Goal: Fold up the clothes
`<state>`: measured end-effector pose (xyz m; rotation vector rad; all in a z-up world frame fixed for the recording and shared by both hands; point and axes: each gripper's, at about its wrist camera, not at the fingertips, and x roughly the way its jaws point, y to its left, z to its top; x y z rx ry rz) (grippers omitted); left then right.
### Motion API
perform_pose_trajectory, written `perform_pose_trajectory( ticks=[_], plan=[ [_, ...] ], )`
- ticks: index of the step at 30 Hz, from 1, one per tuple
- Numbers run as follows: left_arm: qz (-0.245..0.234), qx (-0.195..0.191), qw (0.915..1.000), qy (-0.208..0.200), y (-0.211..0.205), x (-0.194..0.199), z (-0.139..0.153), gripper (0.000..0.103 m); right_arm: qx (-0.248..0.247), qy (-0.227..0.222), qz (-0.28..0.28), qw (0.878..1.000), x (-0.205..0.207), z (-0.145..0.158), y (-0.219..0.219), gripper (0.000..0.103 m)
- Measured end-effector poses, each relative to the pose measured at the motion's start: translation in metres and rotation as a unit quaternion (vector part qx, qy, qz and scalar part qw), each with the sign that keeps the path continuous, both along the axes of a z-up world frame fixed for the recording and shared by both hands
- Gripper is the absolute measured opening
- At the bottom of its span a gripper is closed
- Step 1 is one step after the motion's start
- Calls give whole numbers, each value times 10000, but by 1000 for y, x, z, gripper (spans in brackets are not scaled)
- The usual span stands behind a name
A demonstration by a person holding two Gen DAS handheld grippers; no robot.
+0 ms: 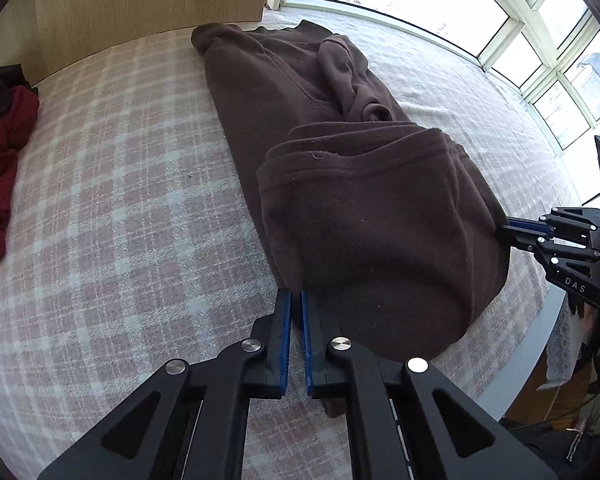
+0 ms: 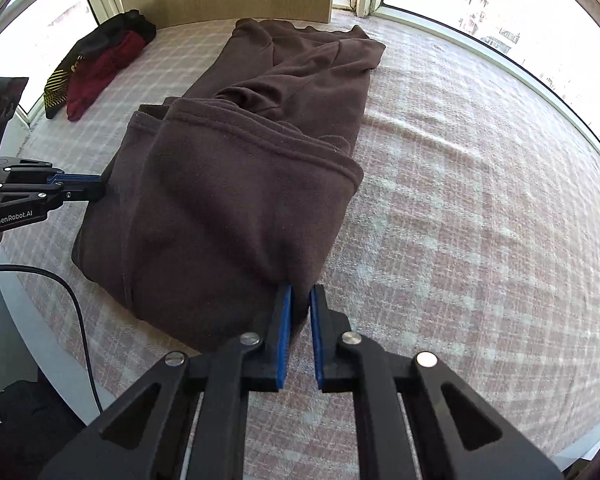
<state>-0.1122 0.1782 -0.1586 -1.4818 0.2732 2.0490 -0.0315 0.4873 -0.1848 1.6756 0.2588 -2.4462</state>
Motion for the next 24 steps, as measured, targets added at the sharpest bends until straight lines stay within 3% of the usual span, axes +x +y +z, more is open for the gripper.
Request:
perform_pose_trajectory(
  ticks=[1,3,6,8,9,10,15,19,21,22,24],
  plan=[
    [71,-304,9991,270,-2,0,-1,0,118,23,-60,9999,0,-1,2,9],
    [217,-295,9990,241,-15,-5,-3,0,965,210,-166,9950,2,-7,5,9],
    [377,212,9989,200,-40,1,17,0,13,214,-355,9991,18,10,26,11],
    [298,447,9985,97,-49,17,26,1,-242,208,-299,9990,29,14,27,31],
    [208,540,9983,36,-48,28,27,8,-258,186,-251,9992,32,11,23,51],
    [67,543,9985,4,-43,40,26,10,-275,164,-203,9993,35,8,20,54],
    [-144,388,9986,-321,-14,80,1,11,-359,54,36,9993,50,-6,4,54],
    [-38,243,9994,-259,1,82,-12,12,-426,-35,227,9988,61,-18,-10,54],
    [22,354,9990,-280,2,78,-11,11,-519,-121,219,9983,57,-20,-9,54],
    [29,414,9987,-305,1,78,-9,11,-566,-165,214,9980,55,-22,-8,48],
    [3,467,9984,-319,-1,78,-6,8,-661,-253,203,9973,51,-24,-7,24]
  ],
)
